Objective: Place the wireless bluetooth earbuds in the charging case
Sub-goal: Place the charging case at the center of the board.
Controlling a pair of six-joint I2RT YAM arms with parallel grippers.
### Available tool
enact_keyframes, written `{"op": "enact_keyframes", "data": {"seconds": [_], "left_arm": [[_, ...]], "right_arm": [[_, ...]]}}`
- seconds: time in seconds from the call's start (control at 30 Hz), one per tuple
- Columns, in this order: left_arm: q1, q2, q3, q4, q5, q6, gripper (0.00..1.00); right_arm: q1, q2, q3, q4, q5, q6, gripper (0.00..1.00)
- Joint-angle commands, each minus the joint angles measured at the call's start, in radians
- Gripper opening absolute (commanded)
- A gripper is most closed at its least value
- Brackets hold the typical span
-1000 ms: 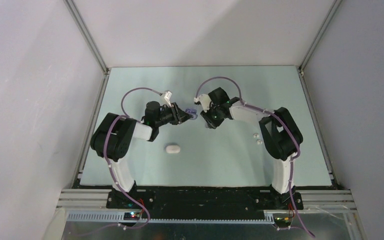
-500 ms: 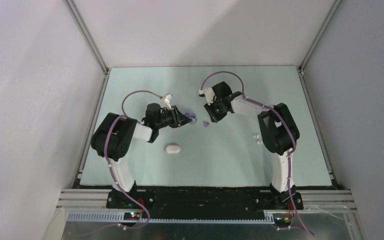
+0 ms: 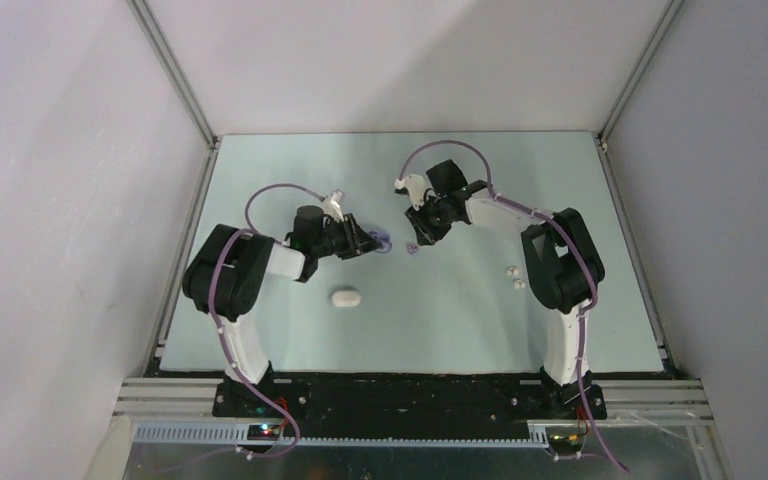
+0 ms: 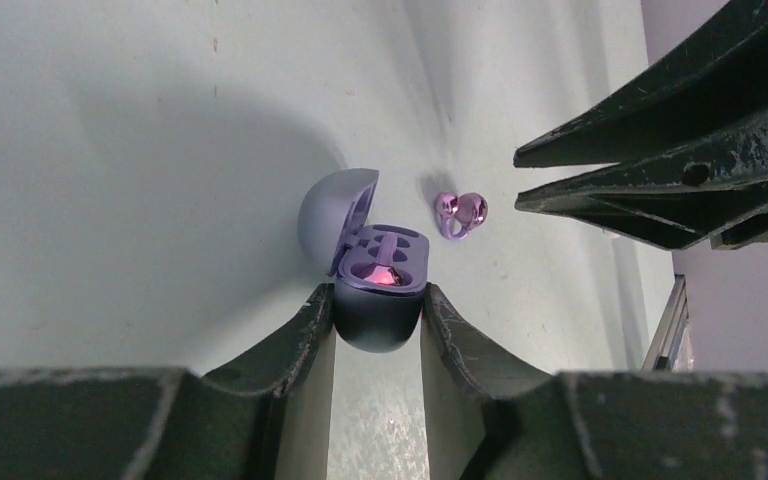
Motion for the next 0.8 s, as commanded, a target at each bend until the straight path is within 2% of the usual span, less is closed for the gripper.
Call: {"op": "enact_keyframes", "data": {"seconds": [0.0, 0.27, 0.3, 0.33, 0.37, 0.43, 0.6, 0.67, 0.77], "left_arm": [[0.019, 0.006, 0.027, -0.054, -0.026, -0.012, 0.13], [0.059, -0.025, 0.012, -0.074, 0.014, -0.045, 0.48], [0.066, -0.032, 0.008, -0.075, 0.031, -0.046, 0.50], [0.070, -0.035, 0.005, -0.078, 0.048, -0.046, 0.58], [0.077, -0.041, -0.001, -0.080, 0.056, -0.047, 0.86], [0.087, -0.055, -0.011, -0.078, 0.082, -0.047, 0.98], [0.125, -0.128, -0.045, -0.100, 0.122, -0.066, 1.00], [0.143, -0.206, -0.041, -0.194, 0.118, -0.042, 1.00], [0.152, -0.293, 0.010, -0.461, 0.059, 0.094, 1.00]], "right_arm": [[-0.010, -0.056, 0.025, -0.011, -0.028, -0.007, 0.32], [-0.014, -0.067, 0.019, -0.013, -0.035, -0.003, 0.32], [-0.014, -0.068, 0.019, -0.014, -0.036, -0.003, 0.32], [-0.014, -0.068, 0.019, -0.015, -0.037, -0.005, 0.32], [-0.014, -0.070, 0.019, -0.017, -0.039, -0.007, 0.32], [-0.014, -0.073, 0.020, -0.021, -0.040, -0.012, 0.32], [-0.015, -0.084, 0.023, -0.036, -0.053, -0.041, 0.32], [-0.011, -0.087, 0.023, -0.035, -0.064, -0.065, 0.32], [-0.003, -0.083, 0.024, -0.022, -0.068, -0.109, 0.32]]}}
